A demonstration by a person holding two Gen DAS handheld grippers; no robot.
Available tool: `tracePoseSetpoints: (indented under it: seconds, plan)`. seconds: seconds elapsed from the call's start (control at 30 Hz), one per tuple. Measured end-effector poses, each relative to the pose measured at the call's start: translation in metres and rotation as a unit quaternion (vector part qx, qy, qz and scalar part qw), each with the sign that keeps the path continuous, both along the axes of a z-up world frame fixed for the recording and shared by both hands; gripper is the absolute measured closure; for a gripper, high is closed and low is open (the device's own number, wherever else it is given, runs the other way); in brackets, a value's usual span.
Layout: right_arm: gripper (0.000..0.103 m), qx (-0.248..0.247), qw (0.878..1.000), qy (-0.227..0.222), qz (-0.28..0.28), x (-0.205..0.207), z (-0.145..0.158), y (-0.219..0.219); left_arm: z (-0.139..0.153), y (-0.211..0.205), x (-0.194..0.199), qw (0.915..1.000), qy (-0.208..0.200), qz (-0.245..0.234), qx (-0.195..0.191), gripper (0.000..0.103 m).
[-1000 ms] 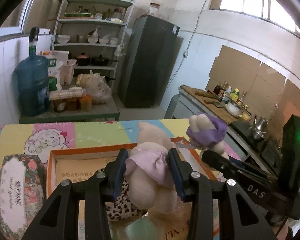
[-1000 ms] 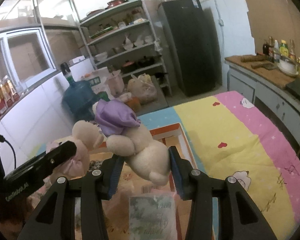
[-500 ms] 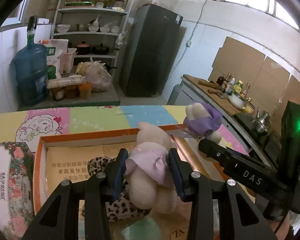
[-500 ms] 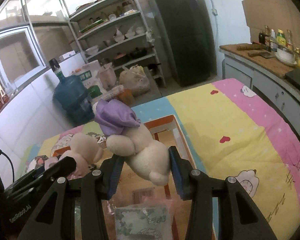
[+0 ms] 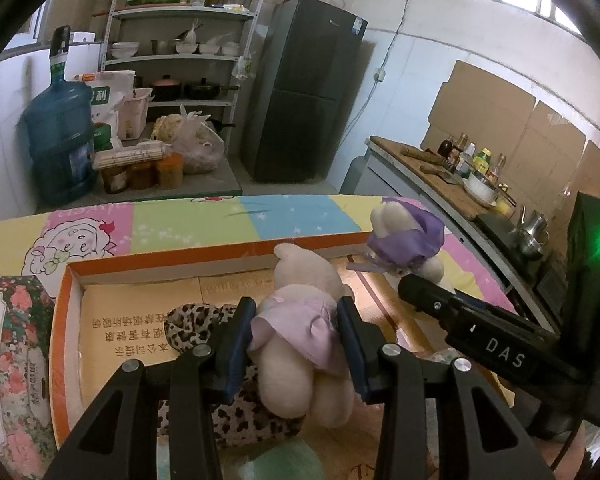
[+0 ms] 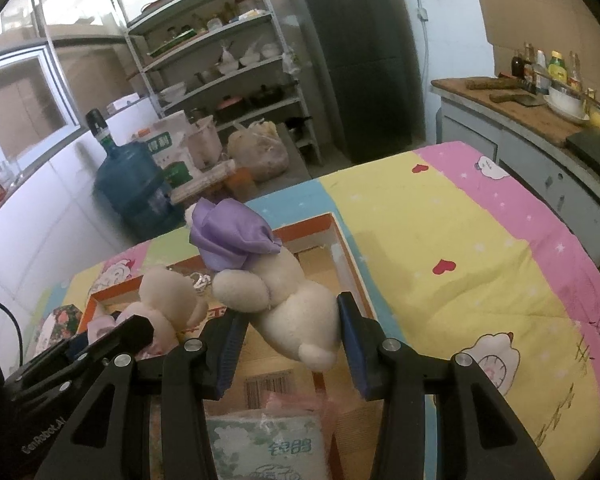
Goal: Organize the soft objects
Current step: 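Lower the pink-dress bear with the left tool while the right tool lowers the purple-hat bear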
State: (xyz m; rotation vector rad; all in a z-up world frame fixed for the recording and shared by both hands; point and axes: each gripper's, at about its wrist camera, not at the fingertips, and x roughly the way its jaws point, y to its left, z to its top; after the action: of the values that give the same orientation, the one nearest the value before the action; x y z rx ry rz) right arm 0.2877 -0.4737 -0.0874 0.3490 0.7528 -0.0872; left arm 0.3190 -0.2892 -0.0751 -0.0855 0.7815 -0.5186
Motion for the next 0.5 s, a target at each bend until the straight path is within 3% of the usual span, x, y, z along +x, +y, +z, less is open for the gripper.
tracePoseSetpoints:
  seconds: [0.27,0.5]
  plan:
    - [0.056,-0.008,1.000,0.011,-0.002,0.003,-0.004,0.003,-0.008,-0.001,0.006,0.9999,0.009,-0.003,0.012,0.060]
    - [0.054,-0.003,1.000,0.023,0.000,0.005,-0.011,0.002,-0.012,0.001,0.008,0.9995,0.028,-0.013,-0.001,0.056]
